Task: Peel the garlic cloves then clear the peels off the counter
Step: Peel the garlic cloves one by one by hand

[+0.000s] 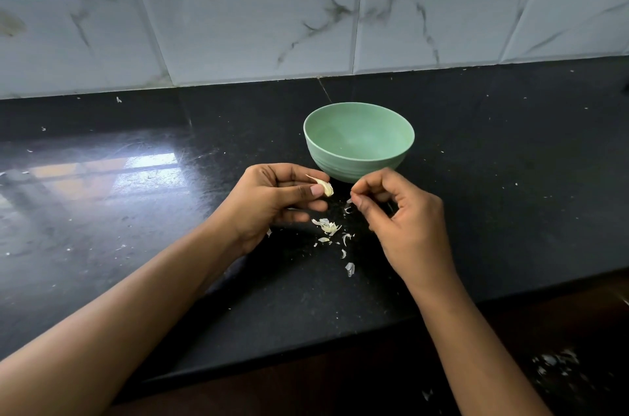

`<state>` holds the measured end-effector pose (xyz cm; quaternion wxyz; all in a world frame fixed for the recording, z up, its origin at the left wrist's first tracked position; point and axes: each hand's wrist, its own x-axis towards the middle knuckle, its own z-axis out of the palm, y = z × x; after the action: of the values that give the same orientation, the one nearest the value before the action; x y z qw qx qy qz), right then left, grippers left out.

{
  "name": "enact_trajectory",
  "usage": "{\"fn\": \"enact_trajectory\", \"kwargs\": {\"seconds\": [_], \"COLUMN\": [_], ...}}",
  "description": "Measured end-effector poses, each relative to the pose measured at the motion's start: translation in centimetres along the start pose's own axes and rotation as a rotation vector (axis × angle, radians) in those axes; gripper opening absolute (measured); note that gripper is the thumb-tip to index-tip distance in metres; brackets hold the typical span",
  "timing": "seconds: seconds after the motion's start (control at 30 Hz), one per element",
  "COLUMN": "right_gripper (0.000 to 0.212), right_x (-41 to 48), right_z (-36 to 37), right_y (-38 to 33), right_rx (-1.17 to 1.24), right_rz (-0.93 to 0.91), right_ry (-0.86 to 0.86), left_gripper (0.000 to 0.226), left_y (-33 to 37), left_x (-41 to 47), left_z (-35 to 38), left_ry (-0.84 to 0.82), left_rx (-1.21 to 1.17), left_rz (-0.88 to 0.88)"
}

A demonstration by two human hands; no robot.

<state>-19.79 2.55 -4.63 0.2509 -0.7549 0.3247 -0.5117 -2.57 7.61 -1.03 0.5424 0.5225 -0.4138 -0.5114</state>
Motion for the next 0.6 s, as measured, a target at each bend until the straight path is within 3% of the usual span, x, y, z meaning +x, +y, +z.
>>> {"fn": "enact_trajectory", "kwargs": {"seconds": [0.17, 0.6], "right_gripper": [0.016, 0.011], "right_x": [-0.13, -0.02], "right_z": [0.17, 0.2], "right_y": [0.06, -0.68], "right_rx": [-0.045, -0.076], "right_rz": [0.048, 0.038], "right_ry": [-0.083, -0.08], "left_gripper": [0.017, 0.012], "left_y": [-0.12, -0.48], "left_x": [0.0, -0.01], "left_z": [0.02, 0.3], "left_ry": [0.005, 0.012], "left_rx": [0.031, 0.113], "left_rz": [-0.002, 0.078]}}
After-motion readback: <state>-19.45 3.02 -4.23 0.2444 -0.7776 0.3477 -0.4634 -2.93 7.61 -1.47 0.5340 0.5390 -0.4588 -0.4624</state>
